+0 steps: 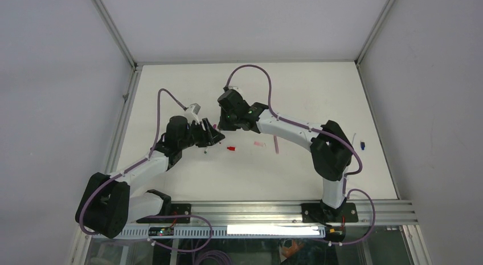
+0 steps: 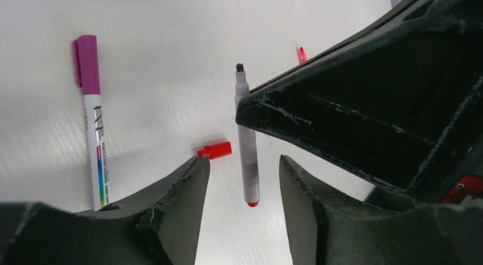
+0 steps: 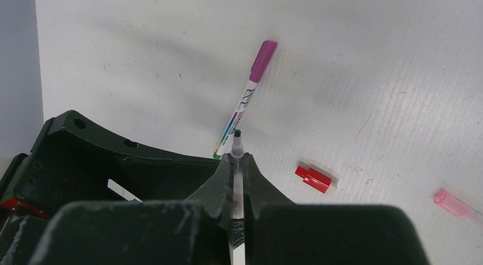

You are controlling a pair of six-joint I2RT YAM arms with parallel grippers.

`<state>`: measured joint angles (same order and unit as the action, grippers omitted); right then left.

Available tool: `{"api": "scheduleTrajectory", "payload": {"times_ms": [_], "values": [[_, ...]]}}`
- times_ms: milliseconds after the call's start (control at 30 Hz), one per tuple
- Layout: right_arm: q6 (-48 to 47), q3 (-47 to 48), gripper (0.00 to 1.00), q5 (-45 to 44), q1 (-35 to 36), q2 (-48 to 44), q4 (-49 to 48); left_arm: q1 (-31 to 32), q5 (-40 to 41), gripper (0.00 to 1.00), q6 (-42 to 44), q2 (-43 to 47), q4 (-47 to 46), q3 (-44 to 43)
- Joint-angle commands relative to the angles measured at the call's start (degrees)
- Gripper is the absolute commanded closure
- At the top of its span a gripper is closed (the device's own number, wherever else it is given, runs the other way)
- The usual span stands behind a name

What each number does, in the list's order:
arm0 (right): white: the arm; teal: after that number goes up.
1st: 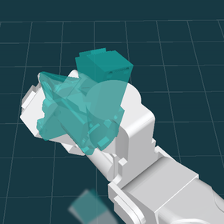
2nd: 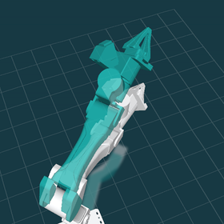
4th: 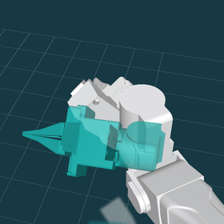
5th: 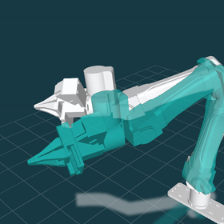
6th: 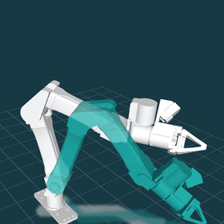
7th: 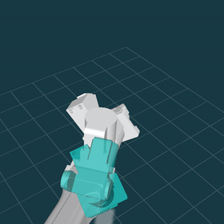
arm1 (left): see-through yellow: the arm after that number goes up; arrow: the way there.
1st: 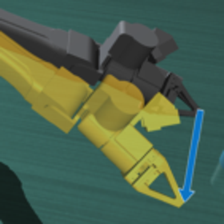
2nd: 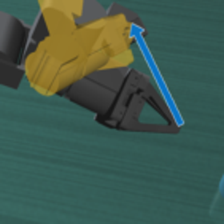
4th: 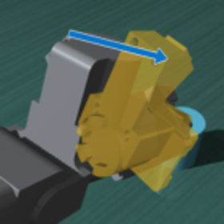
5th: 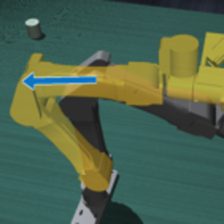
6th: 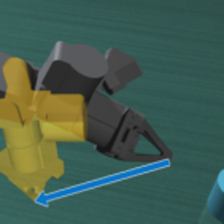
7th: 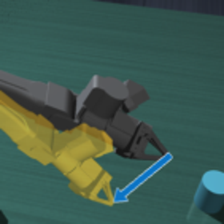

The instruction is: Insert the pens into the pen caps

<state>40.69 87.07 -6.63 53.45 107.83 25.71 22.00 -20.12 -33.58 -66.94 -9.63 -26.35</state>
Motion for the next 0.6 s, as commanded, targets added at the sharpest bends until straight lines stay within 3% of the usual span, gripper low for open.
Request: {"api": "scheduleTrajectory", "payload": {"times_ms": [0,200,467,567], "values": [[1.1,-0.3,1.0,0.7,-0.1,-2.6,-2.6,-0.6,-1.8,0.5,-1.0,-0.1,-5.3,0.7],[1.7,-0.8,1.0,1.4,-0.2,-2.3,-3.0,-0.6,-2.2,0.6,-1.1,-0.7,-6.5,0.9],[1.7,-0.7,1.0,1.7,-0.2,-2.1,-3.1,-0.6,-3.6,1.0,-0.8,-2.1,-7.0,0.7],[1.6,-0.8,1.0,1.4,-0.1,-2.2,-3.1,-0.6,-3.3,1.0,-0.3,-1.6,-6.2,0.8]]}}
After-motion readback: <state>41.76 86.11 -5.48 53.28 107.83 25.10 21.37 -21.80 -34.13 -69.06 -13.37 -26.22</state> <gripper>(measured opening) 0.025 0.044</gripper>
